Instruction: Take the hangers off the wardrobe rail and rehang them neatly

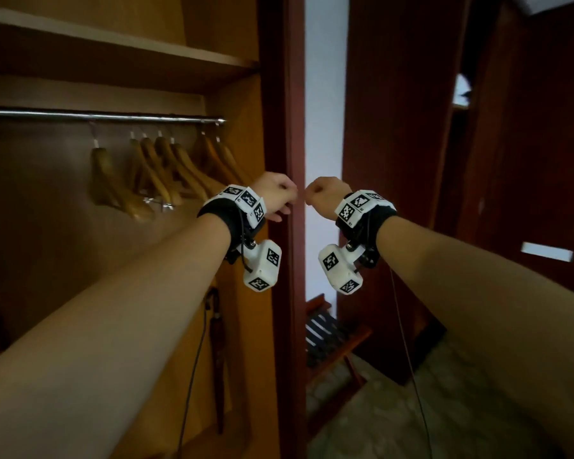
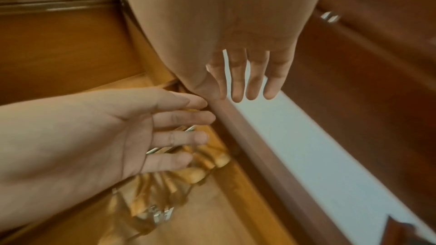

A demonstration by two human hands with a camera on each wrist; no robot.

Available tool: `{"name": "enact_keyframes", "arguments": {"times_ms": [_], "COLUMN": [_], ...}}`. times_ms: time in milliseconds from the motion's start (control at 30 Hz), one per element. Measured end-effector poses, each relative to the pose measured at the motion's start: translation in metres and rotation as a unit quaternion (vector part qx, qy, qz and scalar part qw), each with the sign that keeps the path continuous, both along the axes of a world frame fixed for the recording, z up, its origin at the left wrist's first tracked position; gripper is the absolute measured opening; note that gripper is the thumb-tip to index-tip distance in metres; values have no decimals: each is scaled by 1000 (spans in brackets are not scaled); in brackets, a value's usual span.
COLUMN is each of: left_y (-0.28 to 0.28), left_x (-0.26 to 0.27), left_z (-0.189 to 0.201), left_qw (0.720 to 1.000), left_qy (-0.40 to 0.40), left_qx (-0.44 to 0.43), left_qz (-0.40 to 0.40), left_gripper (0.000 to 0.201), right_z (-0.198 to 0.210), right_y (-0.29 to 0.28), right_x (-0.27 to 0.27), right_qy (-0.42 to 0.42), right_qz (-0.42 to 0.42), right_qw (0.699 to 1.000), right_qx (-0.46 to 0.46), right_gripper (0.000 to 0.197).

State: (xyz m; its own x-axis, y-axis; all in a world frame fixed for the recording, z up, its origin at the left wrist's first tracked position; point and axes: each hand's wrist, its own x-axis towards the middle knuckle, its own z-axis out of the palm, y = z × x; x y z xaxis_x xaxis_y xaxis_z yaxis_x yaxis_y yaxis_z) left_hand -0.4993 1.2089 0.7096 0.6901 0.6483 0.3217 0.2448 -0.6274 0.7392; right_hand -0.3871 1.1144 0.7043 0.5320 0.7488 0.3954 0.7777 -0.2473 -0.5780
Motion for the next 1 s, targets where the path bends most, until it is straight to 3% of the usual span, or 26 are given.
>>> {"name": "enact_keyframes", "arguments": {"times_ms": [400,667,767,1000], "left_y": [-184,-373,-447,-605], "left_x": [96,147,160,182], "left_z": [-22,-48,-62,-80], "left_qw": [982,950,937,905], "left_qy": [18,73,84,109], "left_qx": [-18,-43,-53,-48], "left_qz": [-185,-300,-336,-408], "left_gripper": [10,16,8,15], "right_z": [-24,-39,-49,-72], "right_y": [-226,-429,-507,-677], "right_x": [58,82,86,77], "right_qy": [8,-3,-1,24], "right_qz": [-174,-283,-312,-374], "right_qw": [984,949,935,911], "right_qx": [-39,-135,-167,-171], "right_gripper": [23,30,29,30]}}
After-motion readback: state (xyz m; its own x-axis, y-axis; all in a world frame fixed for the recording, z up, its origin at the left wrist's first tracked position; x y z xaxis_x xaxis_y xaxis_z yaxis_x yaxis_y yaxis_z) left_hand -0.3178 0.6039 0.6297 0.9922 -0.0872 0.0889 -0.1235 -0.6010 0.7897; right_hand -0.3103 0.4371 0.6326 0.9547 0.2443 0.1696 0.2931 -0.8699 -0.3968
